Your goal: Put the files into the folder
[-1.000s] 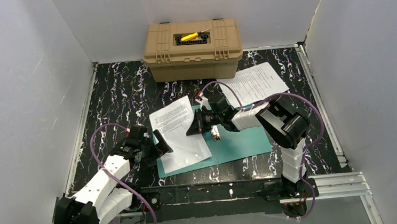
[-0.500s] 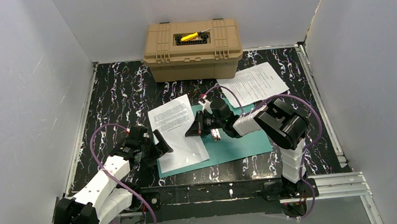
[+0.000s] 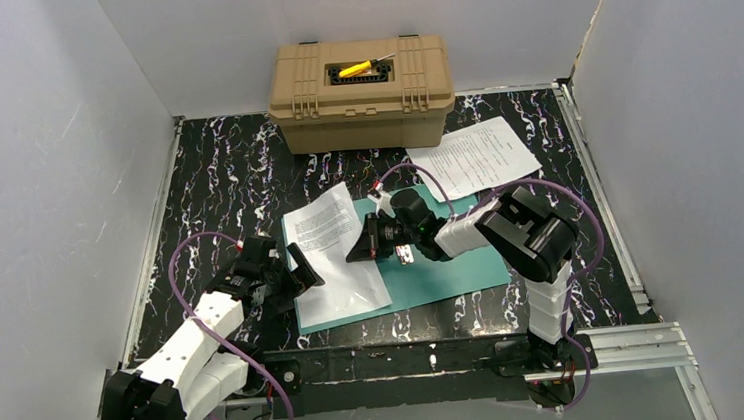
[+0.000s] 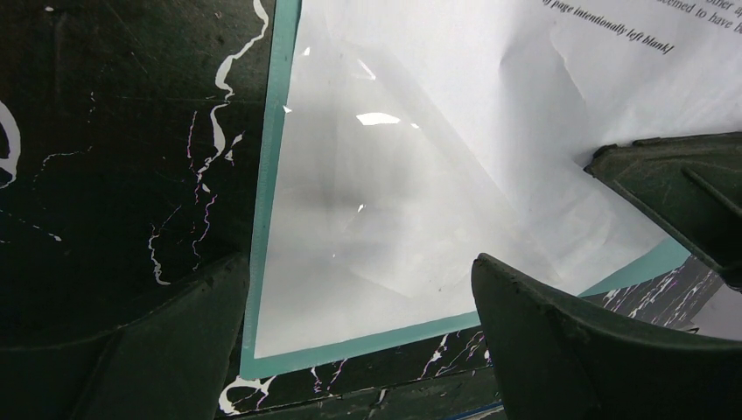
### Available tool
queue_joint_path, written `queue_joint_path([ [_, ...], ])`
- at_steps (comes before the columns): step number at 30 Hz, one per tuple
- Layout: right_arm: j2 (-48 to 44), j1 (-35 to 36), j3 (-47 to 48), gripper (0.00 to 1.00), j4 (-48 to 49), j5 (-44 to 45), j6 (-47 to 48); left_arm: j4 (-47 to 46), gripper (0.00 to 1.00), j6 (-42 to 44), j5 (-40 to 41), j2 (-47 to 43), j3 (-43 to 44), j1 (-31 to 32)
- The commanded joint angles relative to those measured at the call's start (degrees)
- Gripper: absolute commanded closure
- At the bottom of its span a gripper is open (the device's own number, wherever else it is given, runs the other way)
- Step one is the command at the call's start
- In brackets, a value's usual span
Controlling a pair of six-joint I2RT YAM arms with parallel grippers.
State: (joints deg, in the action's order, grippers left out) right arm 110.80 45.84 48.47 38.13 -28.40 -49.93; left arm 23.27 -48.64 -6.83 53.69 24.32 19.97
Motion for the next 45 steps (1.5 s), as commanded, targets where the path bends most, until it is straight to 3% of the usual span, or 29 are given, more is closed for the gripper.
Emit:
queue_joint_path([
  [1, -3.40, 0.45, -1.06, 0.99, -1.73, -0.04, 2.65, 2.74, 0.02, 0.50, 1.38, 1.24, -2.18, -0.15],
  [16, -5.00, 1.07, -4.76, 0.99, -0.71, 2.14, 1.99, 0.55, 0.02, 0.03, 0.35, 2.87, -2.84, -0.11],
  [29, -5.61, 1.80, -4.44, 0.99, -4.08, 1.16, 5.00, -2.24, 0.02, 0.29, 0.66, 7.06, -2.71, -0.19],
  [43, -5.98, 2.85, -3.17, 0.99, -8.91, 2.94, 7.28, 0.01, 0.02, 1.44, 3.13, 5.79, -1.37, -0.13],
  [45, -6.84, 2.84, -2.66, 0.93, -11.01, 4.93, 8.07, 0.80, 0.02, 1.61, 3.60, 5.04, -1.00, -0.15],
])
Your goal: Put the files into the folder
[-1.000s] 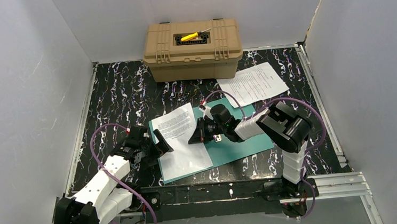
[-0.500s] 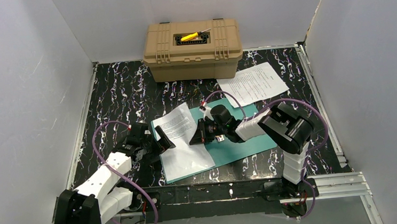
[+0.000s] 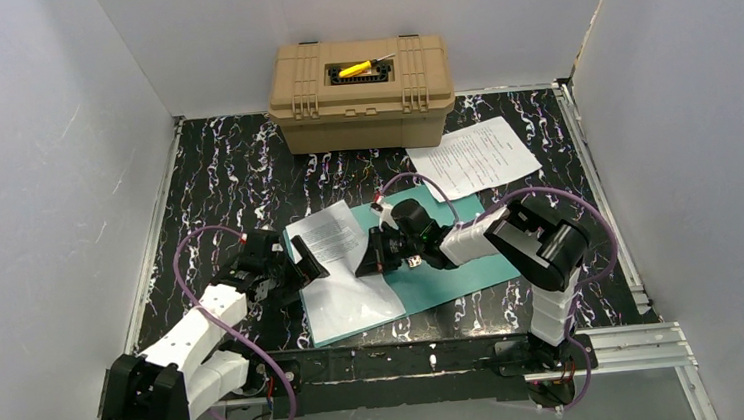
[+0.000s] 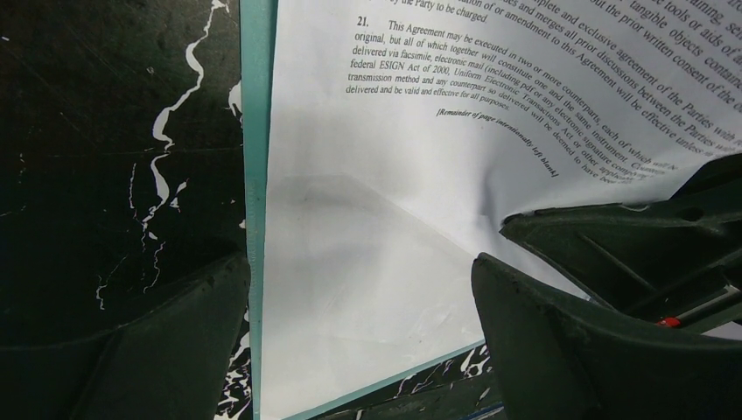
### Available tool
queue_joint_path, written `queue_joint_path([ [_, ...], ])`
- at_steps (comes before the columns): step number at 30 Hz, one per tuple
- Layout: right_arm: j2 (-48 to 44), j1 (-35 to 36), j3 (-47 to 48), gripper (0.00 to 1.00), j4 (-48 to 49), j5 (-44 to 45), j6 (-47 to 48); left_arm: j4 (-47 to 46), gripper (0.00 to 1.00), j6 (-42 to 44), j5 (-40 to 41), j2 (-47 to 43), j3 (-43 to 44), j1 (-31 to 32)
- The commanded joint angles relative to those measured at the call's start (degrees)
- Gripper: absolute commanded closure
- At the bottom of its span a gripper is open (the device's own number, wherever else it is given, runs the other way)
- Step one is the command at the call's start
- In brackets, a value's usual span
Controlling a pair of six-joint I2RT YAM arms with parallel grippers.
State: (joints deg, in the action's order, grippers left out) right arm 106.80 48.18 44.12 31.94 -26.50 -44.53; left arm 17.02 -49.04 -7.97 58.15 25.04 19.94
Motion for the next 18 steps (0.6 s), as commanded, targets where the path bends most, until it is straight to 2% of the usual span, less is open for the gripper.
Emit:
queue_joint_path([
  [1, -3.15, 0.51, 1.94, 0.91, -5.83, 3.87, 3.10, 7.44, 0.02, 2.09, 4.94, 0.22, -1.60, -0.12],
  [7, -5.87, 0.45, 3.58, 0.68, -12.66, 9.31, 5.72, 8.75, 0.02, 2.19, 5.72, -1.13, -1.31, -0.16],
  [12, -8.75, 0.51, 5.45, 0.55, -19.52, 14.70, 8.55, 10.12, 0.02, 2.33, 6.03, -2.42, -0.90, -0.11],
  [18, -15.02, 0.50, 7.81, 0.44, -30.08, 25.17, 13.52, 13.72, 0.02, 3.21, 7.04, -5.21, 1.42, -0.14],
])
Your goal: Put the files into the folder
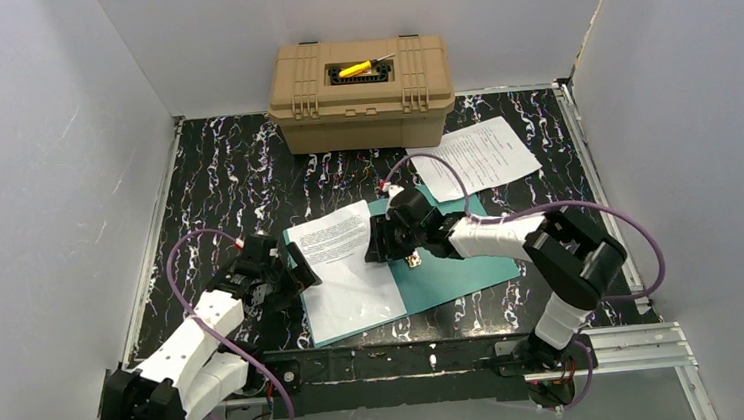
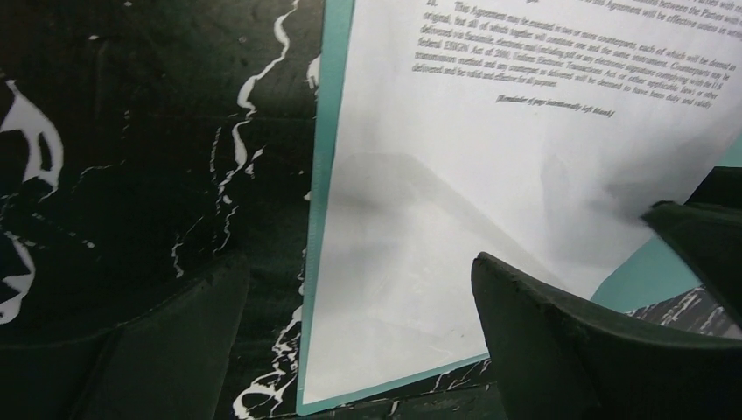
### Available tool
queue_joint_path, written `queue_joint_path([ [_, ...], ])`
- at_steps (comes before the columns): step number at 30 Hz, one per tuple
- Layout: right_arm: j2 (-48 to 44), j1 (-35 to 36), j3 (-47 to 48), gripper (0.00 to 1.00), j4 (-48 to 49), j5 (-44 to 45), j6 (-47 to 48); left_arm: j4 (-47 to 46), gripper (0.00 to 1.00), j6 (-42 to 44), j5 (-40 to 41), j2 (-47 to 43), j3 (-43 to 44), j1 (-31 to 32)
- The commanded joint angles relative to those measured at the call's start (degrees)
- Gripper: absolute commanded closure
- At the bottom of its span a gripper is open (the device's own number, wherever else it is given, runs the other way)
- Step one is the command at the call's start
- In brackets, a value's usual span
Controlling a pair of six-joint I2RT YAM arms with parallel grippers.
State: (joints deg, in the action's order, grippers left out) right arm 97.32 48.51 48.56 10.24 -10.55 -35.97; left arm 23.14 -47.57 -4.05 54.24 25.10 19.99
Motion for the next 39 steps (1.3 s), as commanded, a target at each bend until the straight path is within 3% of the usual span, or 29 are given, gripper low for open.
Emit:
queue_joint_path([
  [1, -6.69, 0.17, 3.72, 0.43, -9.83, 11.01, 5.89, 8.26, 0.02, 1.90, 3.13, -1.71, 1.82, -0.20],
  [9, -10.91, -0.01, 6.65, 0.39, -22.08, 22.67, 11.06, 11.30, 0.02, 2.71, 1.81, -4.22, 5.31, -0.21],
  [27, -1.35, -0.61, 8.12, 0.45, -24.65, 22.54, 10.63, 14.01, 0.02, 6.24, -4.54, -3.86, 10.56, -0.12],
  [39, -0.48, -0.53, 5.99, 0.75, -21.84, 20.44, 6.14, 14.22, 0.02, 7.22, -5.98, -2.98, 11.56, -0.08],
])
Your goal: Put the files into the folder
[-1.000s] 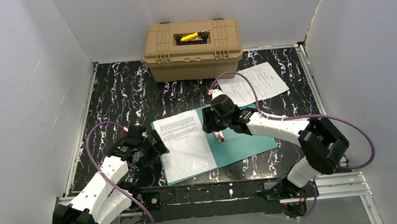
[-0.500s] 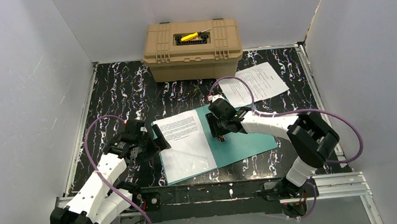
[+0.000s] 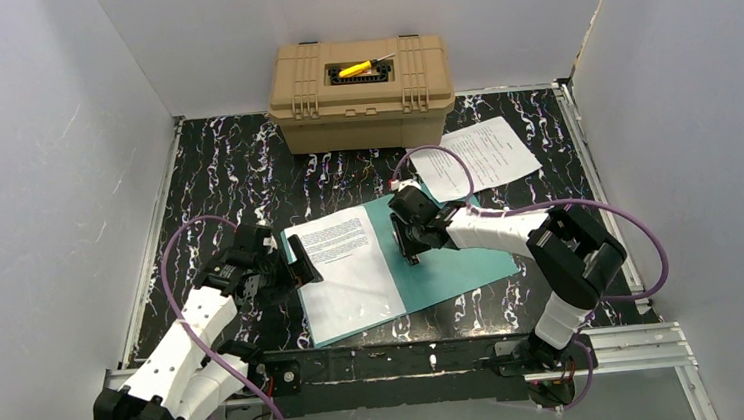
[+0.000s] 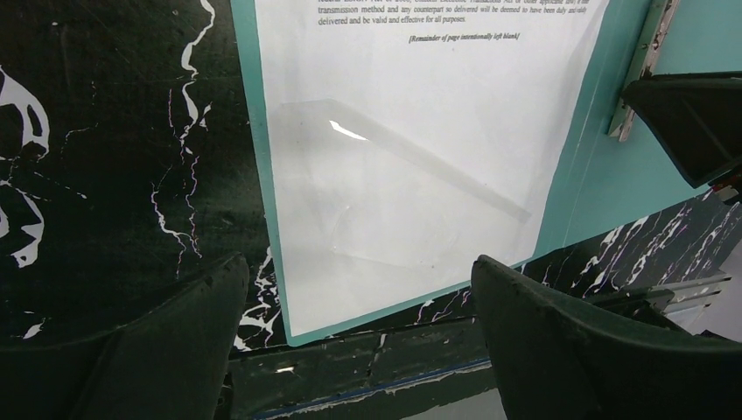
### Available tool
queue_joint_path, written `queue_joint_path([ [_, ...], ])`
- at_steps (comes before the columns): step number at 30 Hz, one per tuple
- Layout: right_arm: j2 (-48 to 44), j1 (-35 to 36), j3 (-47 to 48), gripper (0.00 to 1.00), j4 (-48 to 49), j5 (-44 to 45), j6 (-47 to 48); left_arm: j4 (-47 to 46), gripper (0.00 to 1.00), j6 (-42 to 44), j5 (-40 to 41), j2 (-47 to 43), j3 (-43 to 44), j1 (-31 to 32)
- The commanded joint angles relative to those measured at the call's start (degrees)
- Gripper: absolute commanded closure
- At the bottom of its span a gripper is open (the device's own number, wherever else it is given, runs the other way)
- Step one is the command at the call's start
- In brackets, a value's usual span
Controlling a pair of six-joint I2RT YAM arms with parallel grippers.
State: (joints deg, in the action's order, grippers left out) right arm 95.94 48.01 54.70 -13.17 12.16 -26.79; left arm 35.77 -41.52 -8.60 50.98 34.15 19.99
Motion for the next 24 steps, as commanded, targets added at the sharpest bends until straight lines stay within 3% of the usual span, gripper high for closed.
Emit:
queue_joint_path([
  [1, 1.00, 0.04, -0.34, 0.76, 2.22, -2.77, -3.80, 1.53, 0.02, 1.24, -1.73, 0.45, 2.77, -0.05],
  [14, 2.92, 3.39, 1.67, 0.88, 3.06, 1.08, -11.16, 1.34, 0.02, 2.58, -3.34, 3.81, 4.50, 0.49],
  [17, 2.46, 4.44, 2.00, 0.83, 2.79, 2.99, -12.36, 0.40, 0.02, 2.22, -3.14, 5.43, 4.76, 1.62],
  [22, 0.85, 5.40, 2.76, 0.63, 1.02, 6.17, -12.77, -0.46, 0.03, 1.52, -0.62, 8.38, 5.94, 6.36],
  [24, -0.36, 5.43, 2.95, 0.60, 0.40, 6.74, -12.39, -0.28, 0.03, 1.30, 1.04, 8.96, 6.17, 8.35],
])
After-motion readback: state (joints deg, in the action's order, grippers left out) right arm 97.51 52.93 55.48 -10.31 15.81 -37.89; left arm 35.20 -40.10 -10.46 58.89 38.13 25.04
